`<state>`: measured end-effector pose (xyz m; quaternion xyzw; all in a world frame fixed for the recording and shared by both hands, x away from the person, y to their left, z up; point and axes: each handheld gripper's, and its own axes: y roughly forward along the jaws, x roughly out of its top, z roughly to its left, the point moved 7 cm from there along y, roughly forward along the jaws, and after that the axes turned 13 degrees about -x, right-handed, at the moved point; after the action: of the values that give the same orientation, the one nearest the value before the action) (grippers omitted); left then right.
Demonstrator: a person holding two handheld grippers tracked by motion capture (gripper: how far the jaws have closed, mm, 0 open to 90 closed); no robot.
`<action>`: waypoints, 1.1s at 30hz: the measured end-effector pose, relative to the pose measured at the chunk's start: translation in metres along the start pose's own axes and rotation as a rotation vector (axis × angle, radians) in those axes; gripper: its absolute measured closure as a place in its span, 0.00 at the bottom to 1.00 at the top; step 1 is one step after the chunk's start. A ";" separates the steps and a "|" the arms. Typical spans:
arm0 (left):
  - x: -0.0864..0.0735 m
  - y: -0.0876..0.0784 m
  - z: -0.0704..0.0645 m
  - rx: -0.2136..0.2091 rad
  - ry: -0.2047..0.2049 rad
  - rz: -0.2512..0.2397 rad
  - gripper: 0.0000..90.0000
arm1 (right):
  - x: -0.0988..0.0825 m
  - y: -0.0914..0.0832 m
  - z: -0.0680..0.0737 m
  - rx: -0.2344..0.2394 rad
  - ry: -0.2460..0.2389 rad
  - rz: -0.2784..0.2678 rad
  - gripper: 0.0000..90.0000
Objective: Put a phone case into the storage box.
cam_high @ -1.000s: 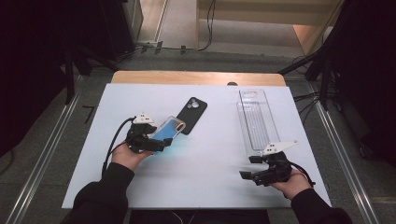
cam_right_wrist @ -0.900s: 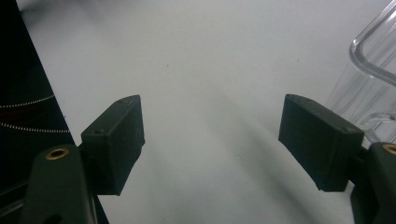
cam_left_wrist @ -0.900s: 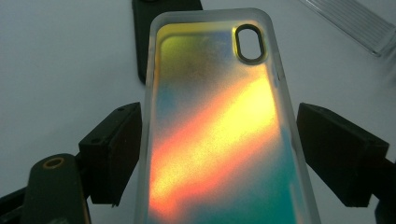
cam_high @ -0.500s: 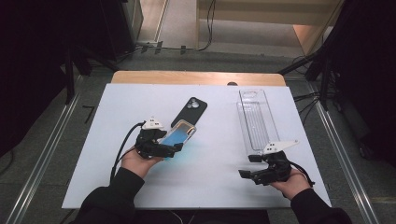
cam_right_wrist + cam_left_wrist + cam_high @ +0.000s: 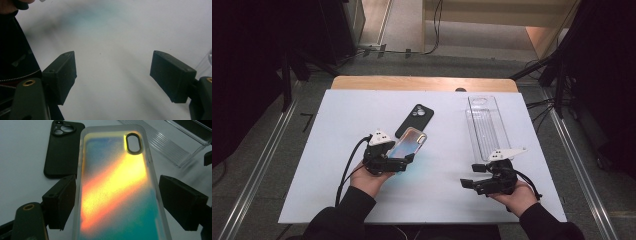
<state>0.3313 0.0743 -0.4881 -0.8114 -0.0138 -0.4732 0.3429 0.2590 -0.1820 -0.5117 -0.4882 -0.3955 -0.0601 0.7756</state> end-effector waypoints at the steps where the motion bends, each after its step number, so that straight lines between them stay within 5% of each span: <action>1: 0.000 0.001 -0.001 0.004 -0.002 -0.010 0.19 | 0.001 0.000 0.001 0.000 0.000 0.001 0.21; 22: -0.008 0.019 -0.024 0.061 0.054 -0.173 0.19 | 0.039 0.002 0.009 0.025 0.170 -0.102 0.22; 33: -0.013 0.027 -0.037 0.046 0.089 -0.236 0.19 | 0.060 0.007 0.014 0.050 0.253 -0.146 0.22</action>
<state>0.3055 0.0366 -0.5011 -0.7743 -0.1049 -0.5453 0.3034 0.2957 -0.1491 -0.4733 -0.4274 -0.3305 -0.1676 0.8247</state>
